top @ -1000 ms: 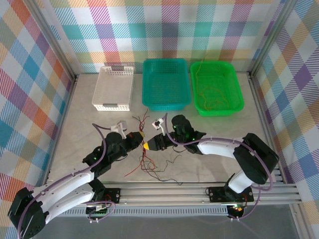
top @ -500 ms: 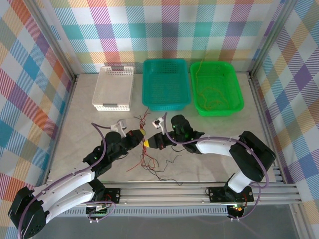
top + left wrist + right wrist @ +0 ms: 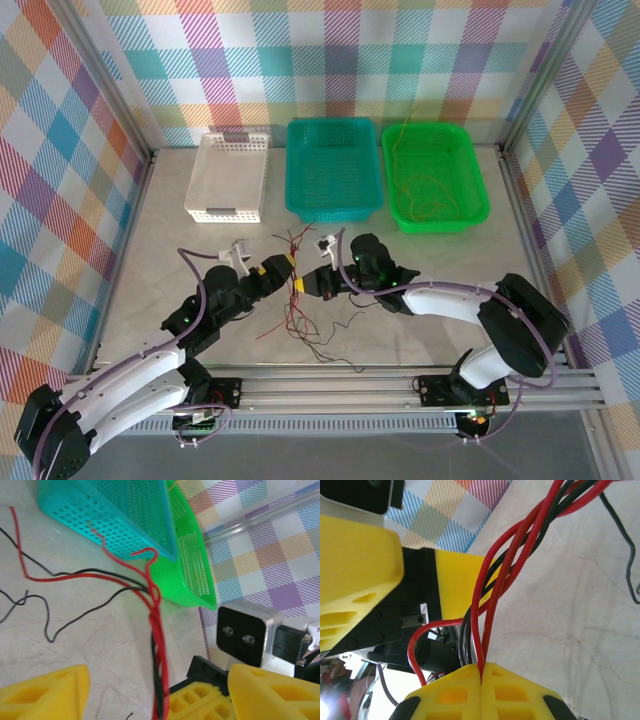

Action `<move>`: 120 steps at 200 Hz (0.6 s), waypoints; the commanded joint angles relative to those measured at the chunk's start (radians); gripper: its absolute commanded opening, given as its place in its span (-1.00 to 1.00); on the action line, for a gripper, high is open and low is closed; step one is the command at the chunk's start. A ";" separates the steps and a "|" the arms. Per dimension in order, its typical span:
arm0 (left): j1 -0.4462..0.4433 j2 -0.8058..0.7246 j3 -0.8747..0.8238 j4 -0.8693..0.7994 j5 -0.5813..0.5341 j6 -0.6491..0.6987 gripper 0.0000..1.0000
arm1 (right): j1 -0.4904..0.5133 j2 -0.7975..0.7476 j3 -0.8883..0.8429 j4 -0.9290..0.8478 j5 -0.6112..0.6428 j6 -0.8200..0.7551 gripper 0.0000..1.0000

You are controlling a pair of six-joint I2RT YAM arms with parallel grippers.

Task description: Untangle the cables

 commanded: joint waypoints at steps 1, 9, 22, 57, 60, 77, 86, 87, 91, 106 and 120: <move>0.007 -0.048 -0.016 -0.039 0.018 0.003 0.50 | 0.001 -0.071 -0.012 -0.048 0.075 -0.059 -1.00; 0.007 -0.063 -0.025 -0.041 0.022 -0.005 0.50 | 0.000 -0.082 -0.011 -0.061 0.080 -0.064 -1.00; 0.008 -0.079 -0.040 -0.034 0.029 -0.021 0.50 | 0.000 -0.093 -0.009 -0.080 0.085 -0.070 -1.00; 0.008 -0.066 -0.050 0.027 0.070 -0.055 0.48 | 0.001 -0.091 0.004 -0.101 0.087 -0.071 -1.00; 0.007 -0.063 -0.051 0.032 0.074 -0.059 0.47 | 0.000 -0.090 0.006 -0.104 0.088 -0.070 -1.00; 0.007 -0.056 -0.051 0.061 0.096 -0.077 0.40 | 0.000 -0.084 0.016 -0.118 0.093 -0.070 -1.00; 0.006 -0.057 -0.052 0.068 0.104 -0.083 0.34 | 0.000 -0.086 0.016 -0.120 0.097 -0.069 -1.00; 0.006 -0.057 -0.053 0.069 0.105 -0.084 0.33 | 0.000 -0.086 0.016 -0.120 0.098 -0.069 -1.00; 0.006 -0.059 -0.054 0.071 0.109 -0.085 0.29 | 0.000 -0.088 0.018 -0.121 0.099 -0.069 -1.00; 0.005 -0.063 -0.066 0.096 0.125 -0.098 0.12 | 0.000 -0.085 0.024 -0.130 0.102 -0.069 -1.00; 0.000 -0.056 -0.074 0.110 0.138 -0.103 -0.05 | 0.000 -0.080 0.028 -0.135 0.104 -0.067 -1.00</move>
